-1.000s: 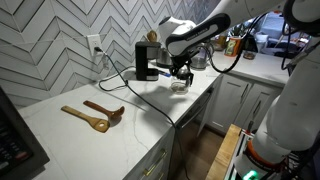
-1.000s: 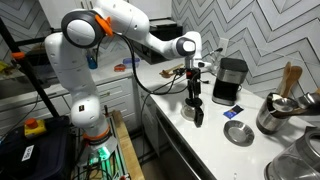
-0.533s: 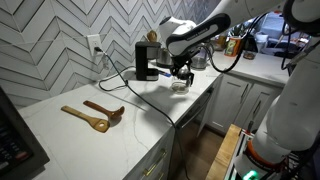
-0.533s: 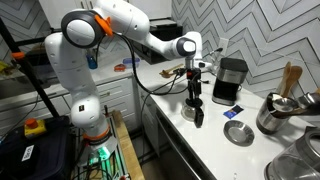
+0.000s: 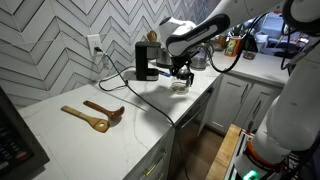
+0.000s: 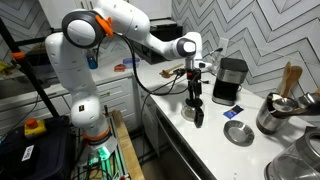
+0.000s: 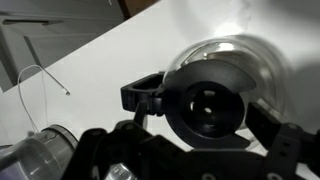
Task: Open the coffee pot
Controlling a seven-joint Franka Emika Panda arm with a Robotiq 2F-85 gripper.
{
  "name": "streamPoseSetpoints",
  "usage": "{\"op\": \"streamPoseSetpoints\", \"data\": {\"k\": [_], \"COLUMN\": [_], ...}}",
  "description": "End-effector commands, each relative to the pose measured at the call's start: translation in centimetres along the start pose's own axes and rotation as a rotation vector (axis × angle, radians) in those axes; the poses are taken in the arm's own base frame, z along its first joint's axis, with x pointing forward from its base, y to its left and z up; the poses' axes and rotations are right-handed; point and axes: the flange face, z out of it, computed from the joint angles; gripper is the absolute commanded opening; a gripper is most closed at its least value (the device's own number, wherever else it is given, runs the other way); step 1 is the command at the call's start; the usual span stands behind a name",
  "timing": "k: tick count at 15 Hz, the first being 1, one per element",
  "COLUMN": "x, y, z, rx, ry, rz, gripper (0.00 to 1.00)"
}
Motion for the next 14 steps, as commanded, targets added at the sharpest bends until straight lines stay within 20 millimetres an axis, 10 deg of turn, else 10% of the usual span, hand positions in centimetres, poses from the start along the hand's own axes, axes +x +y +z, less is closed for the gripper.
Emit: {"op": "streamPoseSetpoints", "data": {"k": [1, 14], "x": [0.2, 0.8], "y": [-0.3, 1.0], "z": [0.8, 0.3], "rx": [0.007, -0.067], "ry": [0.01, 0.018], "rz": [-0.019, -0.017], "gripper": [1.0, 1.0]}}
